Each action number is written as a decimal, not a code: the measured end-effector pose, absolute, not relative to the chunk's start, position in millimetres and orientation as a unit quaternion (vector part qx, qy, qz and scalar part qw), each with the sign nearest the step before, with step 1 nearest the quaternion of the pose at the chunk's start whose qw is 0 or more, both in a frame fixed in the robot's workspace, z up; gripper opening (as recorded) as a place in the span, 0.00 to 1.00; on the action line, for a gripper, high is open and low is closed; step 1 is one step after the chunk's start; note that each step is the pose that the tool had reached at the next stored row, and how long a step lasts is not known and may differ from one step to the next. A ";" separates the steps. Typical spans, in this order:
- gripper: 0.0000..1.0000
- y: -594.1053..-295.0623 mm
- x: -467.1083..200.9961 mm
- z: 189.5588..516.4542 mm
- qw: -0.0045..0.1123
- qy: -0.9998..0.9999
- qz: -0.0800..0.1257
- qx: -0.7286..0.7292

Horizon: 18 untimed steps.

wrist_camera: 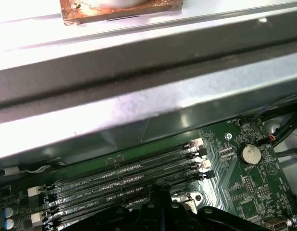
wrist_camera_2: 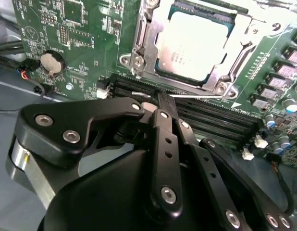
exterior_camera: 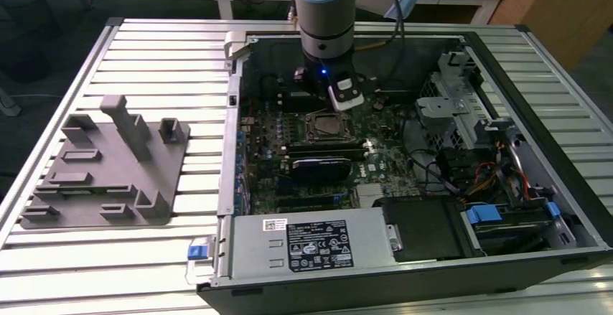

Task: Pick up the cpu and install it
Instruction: 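Install the first cpu locking lever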

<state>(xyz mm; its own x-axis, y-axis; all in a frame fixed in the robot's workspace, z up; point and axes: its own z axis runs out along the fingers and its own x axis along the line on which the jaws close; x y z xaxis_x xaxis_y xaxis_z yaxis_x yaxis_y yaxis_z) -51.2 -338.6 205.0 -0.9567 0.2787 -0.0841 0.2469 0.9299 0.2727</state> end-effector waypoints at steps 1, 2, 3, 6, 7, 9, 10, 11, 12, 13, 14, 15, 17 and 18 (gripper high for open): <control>0.11 -338.5 -51.2 204.9 0.061 0.980 0.132 0.134; 0.11 -338.4 -51.2 204.8 0.061 0.980 0.132 0.134; 0.11 -338.3 -51.2 204.6 0.061 0.980 0.132 0.134; 0.11 -338.3 -51.4 203.4 0.061 0.980 0.133 0.134; 0.11 -338.3 -51.5 202.6 0.062 0.980 0.133 0.134; 0.11 -338.3 -51.7 201.1 0.063 0.980 0.133 0.134; 0.11 -338.3 -51.9 200.5 0.063 0.980 0.133 0.134; 0.11 -338.3 -52.0 199.9 0.064 0.980 0.133 0.134; 0.11 -338.3 -52.1 199.3 0.064 0.980 0.133 0.134; 0.11 -338.3 -52.2 198.6 0.065 0.980 0.133 0.134; 0.11 -338.3 -52.2 197.9 0.065 0.980 0.133 0.133; 0.11 -338.3 -52.3 197.3 0.066 0.980 0.133 0.133; 0.11 -338.3 -52.2 196.2 0.067 0.980 0.132 0.133; 0.11 -338.3 -52.3 195.9 0.067 0.980 0.131 0.133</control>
